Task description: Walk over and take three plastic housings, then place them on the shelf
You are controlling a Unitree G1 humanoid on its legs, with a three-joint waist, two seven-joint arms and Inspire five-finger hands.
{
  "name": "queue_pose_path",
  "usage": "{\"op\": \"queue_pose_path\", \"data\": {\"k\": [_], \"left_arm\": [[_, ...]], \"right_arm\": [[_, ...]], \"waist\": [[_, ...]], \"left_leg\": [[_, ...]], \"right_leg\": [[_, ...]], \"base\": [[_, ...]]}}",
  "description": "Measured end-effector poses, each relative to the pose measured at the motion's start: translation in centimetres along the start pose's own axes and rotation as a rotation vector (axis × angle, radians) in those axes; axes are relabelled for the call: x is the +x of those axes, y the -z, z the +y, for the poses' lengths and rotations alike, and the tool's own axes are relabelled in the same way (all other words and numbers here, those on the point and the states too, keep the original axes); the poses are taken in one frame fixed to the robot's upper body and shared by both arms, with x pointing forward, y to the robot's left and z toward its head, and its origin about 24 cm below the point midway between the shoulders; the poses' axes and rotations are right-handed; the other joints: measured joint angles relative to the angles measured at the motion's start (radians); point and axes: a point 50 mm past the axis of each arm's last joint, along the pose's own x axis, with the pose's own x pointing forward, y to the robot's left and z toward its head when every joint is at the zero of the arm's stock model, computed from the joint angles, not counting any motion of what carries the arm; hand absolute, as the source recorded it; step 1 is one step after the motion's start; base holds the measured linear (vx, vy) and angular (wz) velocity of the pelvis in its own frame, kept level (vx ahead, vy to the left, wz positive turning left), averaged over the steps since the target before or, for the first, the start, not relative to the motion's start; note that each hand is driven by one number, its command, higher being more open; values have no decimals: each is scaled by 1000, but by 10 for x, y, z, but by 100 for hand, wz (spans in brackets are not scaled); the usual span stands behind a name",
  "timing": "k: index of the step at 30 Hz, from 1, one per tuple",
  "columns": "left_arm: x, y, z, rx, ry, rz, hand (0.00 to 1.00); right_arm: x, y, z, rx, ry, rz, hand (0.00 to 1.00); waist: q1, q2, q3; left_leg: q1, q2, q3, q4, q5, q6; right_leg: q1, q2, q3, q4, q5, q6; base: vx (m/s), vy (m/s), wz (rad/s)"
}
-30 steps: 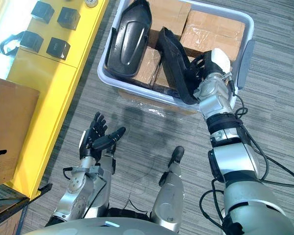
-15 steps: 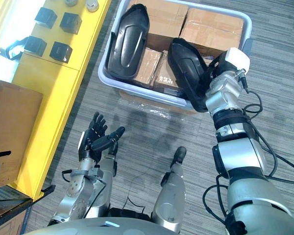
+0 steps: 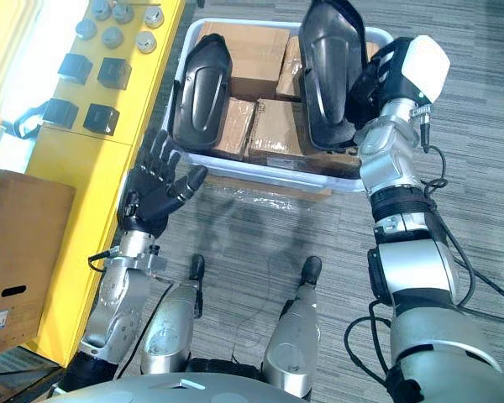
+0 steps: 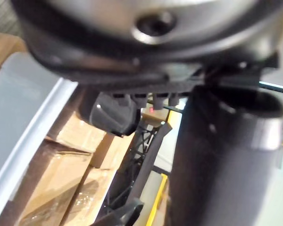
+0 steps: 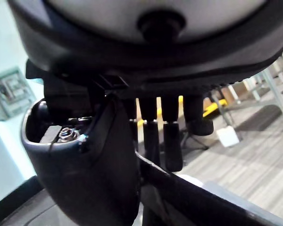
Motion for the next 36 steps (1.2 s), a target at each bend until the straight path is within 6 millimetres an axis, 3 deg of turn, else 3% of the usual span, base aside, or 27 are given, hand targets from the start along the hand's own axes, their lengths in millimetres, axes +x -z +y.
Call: {"op": "queue_pose_path", "data": {"k": [3, 9, 13, 16, 20, 24, 35, 36], "left_arm": [[8, -1, -2, 18, 23, 25, 100], [13, 9, -5, 13, 33, 152, 100], [24, 21, -5, -39, 26, 245, 100], [27, 33, -6, -62, 28, 315, 100], [32, 44, -22, -75, 75, 392, 100], [39, 48, -28, -71, 63, 406, 100], [45, 45, -31, -125, 40, 393, 100], [46, 44, -31, -135, 31, 385, 0]], "right_arm": [[-13, -6, 4, 53, 7, -62, 0], [-56, -14, 46, 138, -115, -87, 0], [-83, -26, 66, 169, -183, -130, 0], [-93, -36, 73, 196, -215, -173, 0], [-107, -57, 80, 229, -242, -266, 0], [-118, -69, 89, 248, -286, -302, 0], [-141, -86, 105, 297, -372, -345, 0], [-145, -86, 107, 304, -381, -346, 0]], "waist": [[1, -2, -16], [-13, -22, -72], [-22, -56, -122], [-25, -74, -152], [-40, -96, -173], [-50, -103, -185], [-48, -122, -199], [-48, -125, -202]], "left_leg": [[21, 5, 6, -15, -1, -2], [83, 16, 30, -47, -5, -7], [108, 28, 47, -49, -16, -14], [122, 36, 61, -48, -24, -17], [134, 36, 75, -49, -26, -18], [136, 36, 78, -48, -26, -18], [135, 35, 78, -49, -27, -18], [135, 35, 76, -49, -27, -18]], "right_leg": [[17, 6, 0, -13, 0, 0], [58, 17, 6, -34, 1, -1], [79, 30, 18, -55, 3, -3], [86, 39, 30, -61, 3, -4], [87, 39, 43, -61, 4, -5], [86, 39, 46, -62, 5, -6], [94, 39, 43, -79, 11, -10], [95, 39, 41, -79, 11, -10]], "base": [[47, 8, -4], [69, 10, -8], [19, 2, -13], [6, -6, -18], [-7, 7, -8], [-6, 3, -3], [0, 1, 0], [0, 11, 7]]}}
